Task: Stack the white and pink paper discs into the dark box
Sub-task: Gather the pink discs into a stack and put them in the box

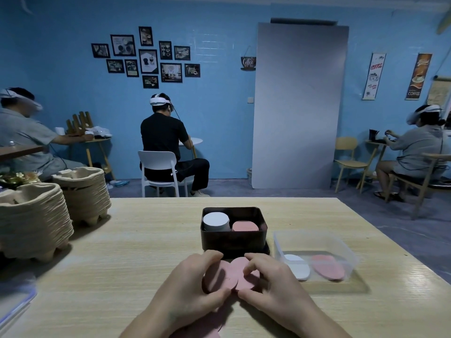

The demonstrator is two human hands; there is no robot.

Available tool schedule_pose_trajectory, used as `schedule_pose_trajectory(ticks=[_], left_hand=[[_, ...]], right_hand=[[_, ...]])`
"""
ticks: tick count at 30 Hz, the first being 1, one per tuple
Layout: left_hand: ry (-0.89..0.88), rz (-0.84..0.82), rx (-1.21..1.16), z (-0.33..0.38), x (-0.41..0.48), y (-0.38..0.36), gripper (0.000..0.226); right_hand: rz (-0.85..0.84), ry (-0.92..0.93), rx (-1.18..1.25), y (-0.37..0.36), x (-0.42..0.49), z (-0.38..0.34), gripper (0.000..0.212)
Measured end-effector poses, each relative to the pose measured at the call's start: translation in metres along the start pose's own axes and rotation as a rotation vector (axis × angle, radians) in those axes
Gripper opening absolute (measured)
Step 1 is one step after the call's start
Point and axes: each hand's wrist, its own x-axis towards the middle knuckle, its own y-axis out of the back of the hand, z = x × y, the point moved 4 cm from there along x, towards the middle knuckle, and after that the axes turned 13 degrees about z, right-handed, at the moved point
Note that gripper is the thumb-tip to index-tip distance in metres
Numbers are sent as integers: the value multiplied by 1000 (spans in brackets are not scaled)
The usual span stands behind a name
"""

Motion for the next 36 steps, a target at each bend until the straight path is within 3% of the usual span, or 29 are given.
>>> schedule_pose_trajectory(ticks=[4, 12, 24, 28, 36], left_hand=[[-95, -49, -2, 10, 3, -6, 51], [-109, -22, -80, 9, 2, -6, 66], [-15, 45, -285, 11, -3, 5, 39], [-1, 42, -310, 8, -5, 5, 41], [-14, 65, -315, 9, -5, 7, 55]], right_hand=[[-57, 64, 16, 1, -1, -7, 33], [-67, 6, 148, 2, -2, -12, 28], [0, -47, 291, 9, 0, -21, 27], [-48, -99, 346, 7, -2, -21, 29], [-36, -38, 354, 7, -3, -22, 28]])
